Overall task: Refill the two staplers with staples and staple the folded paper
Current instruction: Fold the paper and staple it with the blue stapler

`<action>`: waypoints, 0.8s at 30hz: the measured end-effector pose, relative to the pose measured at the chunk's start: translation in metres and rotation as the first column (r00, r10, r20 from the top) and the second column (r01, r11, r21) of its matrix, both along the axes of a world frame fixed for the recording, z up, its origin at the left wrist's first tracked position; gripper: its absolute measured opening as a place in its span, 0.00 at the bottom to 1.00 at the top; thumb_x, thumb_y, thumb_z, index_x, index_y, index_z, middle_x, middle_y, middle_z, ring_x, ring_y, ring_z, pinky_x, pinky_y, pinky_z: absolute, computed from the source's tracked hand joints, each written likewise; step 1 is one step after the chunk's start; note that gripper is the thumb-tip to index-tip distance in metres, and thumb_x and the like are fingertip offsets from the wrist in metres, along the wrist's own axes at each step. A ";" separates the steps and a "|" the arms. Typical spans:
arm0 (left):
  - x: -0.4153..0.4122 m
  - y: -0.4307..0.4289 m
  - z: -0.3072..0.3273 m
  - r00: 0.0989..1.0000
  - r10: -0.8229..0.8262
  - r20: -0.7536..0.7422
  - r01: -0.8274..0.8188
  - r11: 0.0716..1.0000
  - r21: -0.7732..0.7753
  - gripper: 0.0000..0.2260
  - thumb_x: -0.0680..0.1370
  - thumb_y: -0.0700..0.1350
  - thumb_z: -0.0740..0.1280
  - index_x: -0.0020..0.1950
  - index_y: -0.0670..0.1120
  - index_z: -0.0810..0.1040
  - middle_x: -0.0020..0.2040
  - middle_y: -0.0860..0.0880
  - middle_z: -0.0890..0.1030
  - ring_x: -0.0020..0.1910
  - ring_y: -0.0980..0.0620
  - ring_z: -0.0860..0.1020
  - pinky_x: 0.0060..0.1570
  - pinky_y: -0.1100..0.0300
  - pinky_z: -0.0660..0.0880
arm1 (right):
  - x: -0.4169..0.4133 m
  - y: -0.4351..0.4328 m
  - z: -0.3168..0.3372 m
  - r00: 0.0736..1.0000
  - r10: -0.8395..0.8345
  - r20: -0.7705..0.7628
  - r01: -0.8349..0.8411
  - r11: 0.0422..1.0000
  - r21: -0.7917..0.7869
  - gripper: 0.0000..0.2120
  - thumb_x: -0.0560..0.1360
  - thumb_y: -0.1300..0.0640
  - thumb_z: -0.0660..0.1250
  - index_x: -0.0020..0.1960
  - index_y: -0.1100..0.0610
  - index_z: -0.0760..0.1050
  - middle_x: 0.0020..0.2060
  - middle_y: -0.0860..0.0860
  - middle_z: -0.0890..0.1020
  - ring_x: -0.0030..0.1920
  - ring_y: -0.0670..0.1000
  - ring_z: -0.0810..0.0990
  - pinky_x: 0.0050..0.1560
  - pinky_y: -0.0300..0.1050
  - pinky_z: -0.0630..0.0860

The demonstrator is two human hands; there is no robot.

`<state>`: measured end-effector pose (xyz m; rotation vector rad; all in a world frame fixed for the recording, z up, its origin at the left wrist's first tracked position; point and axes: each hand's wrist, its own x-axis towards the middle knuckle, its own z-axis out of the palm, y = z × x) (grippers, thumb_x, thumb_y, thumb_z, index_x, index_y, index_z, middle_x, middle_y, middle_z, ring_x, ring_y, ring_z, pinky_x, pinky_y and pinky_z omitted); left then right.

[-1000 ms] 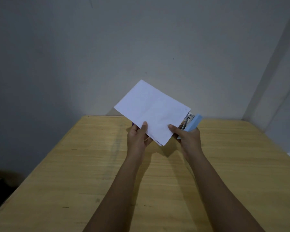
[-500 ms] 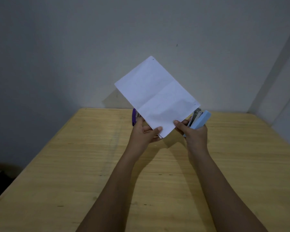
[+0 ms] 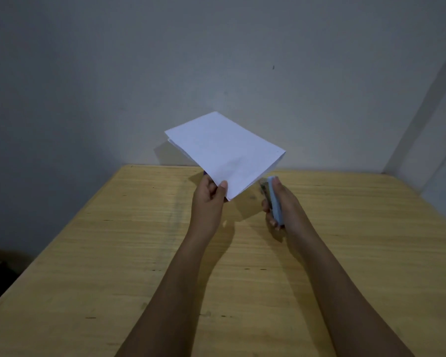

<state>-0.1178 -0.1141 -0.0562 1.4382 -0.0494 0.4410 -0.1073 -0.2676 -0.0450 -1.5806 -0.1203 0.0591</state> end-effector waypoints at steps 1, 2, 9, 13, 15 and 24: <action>-0.001 0.001 0.001 1.000 -0.005 0.016 0.004 1.000 0.010 0.10 0.80 0.37 0.60 0.60 0.42 0.73 0.51 0.49 0.81 0.50 0.52 0.79 0.49 0.60 0.77 | -0.003 0.002 0.000 0.999 0.037 0.008 -0.037 0.999 -0.033 0.19 0.78 0.40 0.53 0.43 0.54 0.71 0.33 0.51 0.75 0.21 0.46 0.68 0.22 0.37 0.63; -0.001 0.001 0.001 0.999 -0.010 0.031 0.009 1.000 0.018 0.10 0.80 0.37 0.60 0.60 0.41 0.73 0.50 0.49 0.81 0.49 0.52 0.79 0.48 0.61 0.76 | -0.004 0.004 -0.001 0.998 0.064 0.011 -0.064 0.997 -0.053 0.19 0.78 0.41 0.53 0.42 0.53 0.72 0.33 0.50 0.76 0.22 0.47 0.69 0.23 0.38 0.64; -0.003 0.000 0.004 0.996 -0.043 0.083 0.036 0.996 0.078 0.07 0.79 0.38 0.61 0.56 0.43 0.74 0.47 0.51 0.80 0.46 0.55 0.78 0.43 0.64 0.74 | -0.015 0.012 0.002 0.977 0.211 0.006 -0.211 0.977 -0.038 0.15 0.79 0.46 0.57 0.47 0.54 0.76 0.39 0.50 0.80 0.30 0.48 0.74 0.25 0.39 0.70; -0.005 -0.001 0.005 0.993 -0.031 0.110 0.019 0.994 0.105 0.07 0.79 0.38 0.62 0.50 0.50 0.75 0.46 0.53 0.80 0.46 0.58 0.78 0.46 0.63 0.75 | -0.018 0.014 0.004 0.974 0.225 0.009 -0.225 0.974 -0.006 0.14 0.77 0.45 0.58 0.45 0.54 0.76 0.38 0.50 0.80 0.29 0.47 0.74 0.25 0.39 0.70; -0.006 -0.001 0.006 0.992 -0.025 0.124 0.007 0.990 0.144 0.08 0.79 0.39 0.63 0.49 0.53 0.75 0.45 0.54 0.80 0.46 0.58 0.78 0.47 0.60 0.75 | -0.017 0.013 0.005 0.975 0.222 0.005 -0.222 0.974 0.044 0.16 0.75 0.43 0.58 0.45 0.54 0.75 0.36 0.49 0.80 0.28 0.47 0.74 0.25 0.40 0.69; -0.006 -0.003 0.005 0.988 -0.007 0.156 -0.033 0.968 0.250 0.05 0.77 0.42 0.64 0.50 0.52 0.76 0.45 0.49 0.81 0.45 0.53 0.79 0.45 0.59 0.75 | -0.014 0.013 0.002 0.979 0.205 0.008 -0.206 0.977 0.059 0.16 0.79 0.45 0.56 0.46 0.54 0.76 0.36 0.49 0.79 0.31 0.47 0.75 0.30 0.40 0.70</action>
